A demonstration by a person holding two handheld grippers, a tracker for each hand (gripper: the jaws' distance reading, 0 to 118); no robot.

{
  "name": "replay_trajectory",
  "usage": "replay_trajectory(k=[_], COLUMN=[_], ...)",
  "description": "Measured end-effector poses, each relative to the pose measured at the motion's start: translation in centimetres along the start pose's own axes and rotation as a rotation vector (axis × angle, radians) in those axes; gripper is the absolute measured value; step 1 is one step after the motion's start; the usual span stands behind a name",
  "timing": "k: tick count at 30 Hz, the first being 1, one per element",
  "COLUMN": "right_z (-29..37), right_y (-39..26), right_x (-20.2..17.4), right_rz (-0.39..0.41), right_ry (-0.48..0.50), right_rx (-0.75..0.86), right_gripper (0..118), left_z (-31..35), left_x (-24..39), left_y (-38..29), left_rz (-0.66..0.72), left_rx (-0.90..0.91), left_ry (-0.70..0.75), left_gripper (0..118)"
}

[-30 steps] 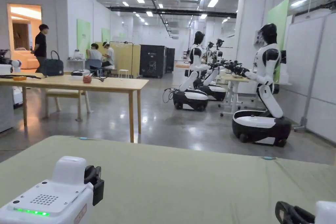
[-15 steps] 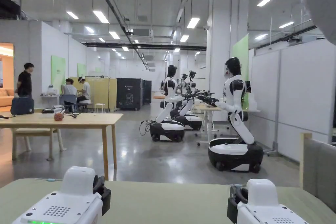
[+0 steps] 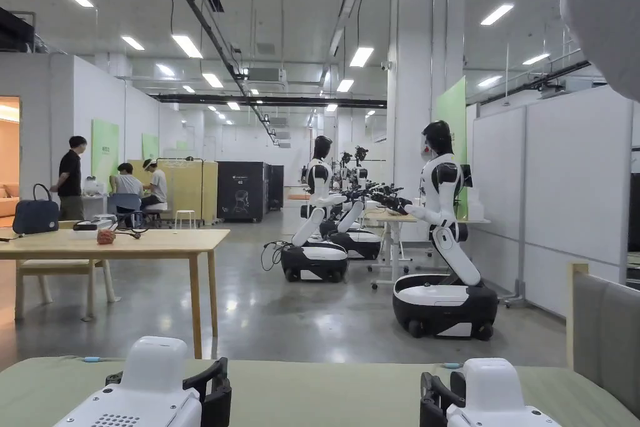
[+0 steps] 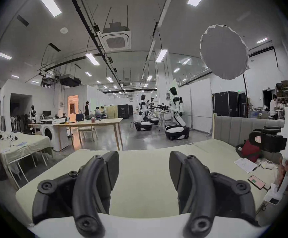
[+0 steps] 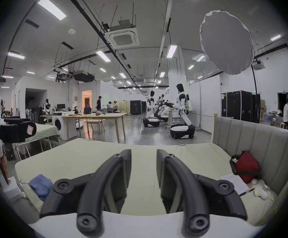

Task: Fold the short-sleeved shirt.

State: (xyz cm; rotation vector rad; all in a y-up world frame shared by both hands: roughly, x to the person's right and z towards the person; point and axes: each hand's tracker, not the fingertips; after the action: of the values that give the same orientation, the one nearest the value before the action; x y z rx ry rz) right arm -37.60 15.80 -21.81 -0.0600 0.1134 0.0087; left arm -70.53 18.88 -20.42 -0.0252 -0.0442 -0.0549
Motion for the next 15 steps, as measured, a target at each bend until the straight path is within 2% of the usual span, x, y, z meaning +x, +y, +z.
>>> replay_trajectory(k=[1, 3, 4, 5, 6, 11, 13, 15], right_z=[0.0, 0.0, 0.1, 0.1, 0.2, 0.6, 0.6, 0.8], right_y=[0.1, 0.1, 0.2, 0.3, 0.4, 1.1, 1.5, 1.7], right_x=[0.0, -0.1, -0.2, -0.2, -0.3, -0.7, -0.7, -0.8], right_rz=[0.003, 0.001, -0.002, -0.004, -0.007, -0.015, -0.073, -0.099], right_ry=[0.002, 0.011, 0.016, 0.019, 0.020, 0.049, 0.049, 0.019], right_rx=[-0.001, -0.001, -0.001, -0.002, -0.002, 0.001, -0.016, -0.019], right_gripper=[47, 68, 80, 97, 107, 118, 118, 118], left_z=[0.0, 0.0, 0.1, 0.1, 0.2, 0.6, 0.7, 0.8], left_x=[0.0, 0.1, 0.1, 0.1, 0.2, 0.3, 0.0, -0.5], left_y=[0.0, 0.1, 0.1, 0.1, 0.1, 0.3, 0.3, 0.3], left_rz=[-0.002, -0.008, -0.012, -0.016, -0.021, -0.040, -0.019, 0.021], left_rx=[0.001, 0.001, 0.001, -0.001, -0.002, 0.012, 0.015, 0.022], left_ry=[0.002, -0.001, -0.005, -0.008, -0.008, 0.017, 0.030, 0.019], left_gripper=[68, 89, 100, 112, 116, 117, 118, 118])
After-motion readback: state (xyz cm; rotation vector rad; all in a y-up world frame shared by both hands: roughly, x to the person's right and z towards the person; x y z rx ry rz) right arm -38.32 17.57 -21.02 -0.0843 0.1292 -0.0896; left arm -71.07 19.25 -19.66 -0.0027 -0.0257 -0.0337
